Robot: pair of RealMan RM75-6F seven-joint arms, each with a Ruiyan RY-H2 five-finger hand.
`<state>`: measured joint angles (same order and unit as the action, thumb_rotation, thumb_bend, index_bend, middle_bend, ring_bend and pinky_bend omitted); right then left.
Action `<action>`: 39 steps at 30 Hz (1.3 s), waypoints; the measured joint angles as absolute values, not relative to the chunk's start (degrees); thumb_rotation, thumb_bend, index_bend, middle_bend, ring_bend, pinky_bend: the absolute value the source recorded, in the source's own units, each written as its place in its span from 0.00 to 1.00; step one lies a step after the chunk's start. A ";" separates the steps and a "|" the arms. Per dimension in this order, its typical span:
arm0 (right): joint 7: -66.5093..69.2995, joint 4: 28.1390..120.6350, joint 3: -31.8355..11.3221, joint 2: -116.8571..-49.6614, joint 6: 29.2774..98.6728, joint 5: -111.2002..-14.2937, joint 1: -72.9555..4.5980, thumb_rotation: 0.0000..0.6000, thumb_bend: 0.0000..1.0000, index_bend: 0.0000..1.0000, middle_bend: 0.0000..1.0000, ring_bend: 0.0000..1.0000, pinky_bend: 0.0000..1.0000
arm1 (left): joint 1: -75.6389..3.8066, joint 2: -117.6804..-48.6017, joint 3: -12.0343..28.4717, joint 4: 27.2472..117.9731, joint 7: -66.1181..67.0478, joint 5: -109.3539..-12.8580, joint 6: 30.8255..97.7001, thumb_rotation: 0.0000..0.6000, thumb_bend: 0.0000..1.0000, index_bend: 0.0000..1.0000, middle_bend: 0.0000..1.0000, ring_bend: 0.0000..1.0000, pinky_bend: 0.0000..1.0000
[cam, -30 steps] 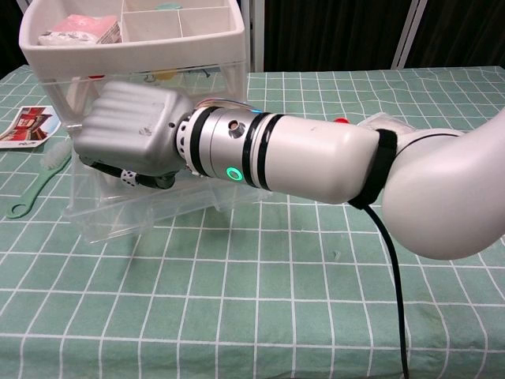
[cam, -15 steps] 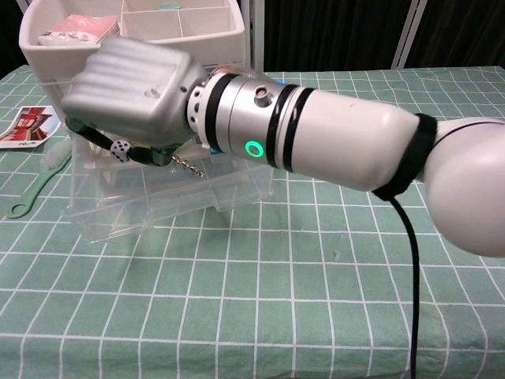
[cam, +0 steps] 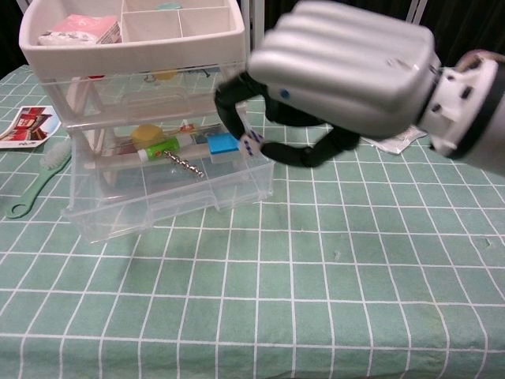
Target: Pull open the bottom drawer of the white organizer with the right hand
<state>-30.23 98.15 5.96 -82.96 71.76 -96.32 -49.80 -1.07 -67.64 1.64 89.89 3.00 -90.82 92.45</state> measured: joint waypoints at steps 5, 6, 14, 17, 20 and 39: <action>-25.87 93.54 9.07 -84.16 72.61 -99.21 -46.53 1.00 0.36 0.63 0.94 0.94 1.00 | -1.18 -67.64 1.42 90.91 4.08 -91.24 92.32 1.00 0.10 0.13 0.16 0.16 0.19; -25.45 91.78 9.46 -85.01 72.39 -99.73 -46.06 1.00 0.36 0.62 0.94 0.94 1.00 | -1.18 -67.59 1.42 91.13 4.28 -91.32 92.40 1.00 0.10 0.13 0.16 0.16 0.19; -24.29 80.04 9.07 -93.96 68.78 -102.36 -44.94 1.00 0.36 0.55 0.94 0.94 1.00 | -1.20 -67.13 1.47 91.79 4.83 -91.47 92.54 1.00 0.10 0.13 0.16 0.16 0.19; -23.74 77.15 8.00 -97.01 66.75 -102.93 -45.21 1.00 0.36 0.44 0.94 0.94 1.00 | -1.11 -67.03 1.48 91.84 4.83 -91.41 92.66 1.00 0.10 0.13 0.16 0.16 0.19; -23.75 75.80 7.15 -98.57 65.11 -103.31 -45.46 1.00 0.36 0.26 0.94 0.94 1.00 | -1.07 -67.00 1.43 91.77 4.83 -91.40 92.66 1.00 0.10 0.13 0.16 0.16 0.19; -25.25 84.43 6.16 -84.25 85.52 -104.07 -33.63 1.00 0.38 0.23 0.86 0.84 0.99 | -2.96 -68.30 2.33 89.72 3.30 -91.62 91.16 1.00 0.10 0.13 0.16 0.16 0.19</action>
<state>-25.25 84.43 6.16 -84.25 85.52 -104.07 -33.63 -2.96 -68.30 2.33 89.72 3.30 -91.62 91.16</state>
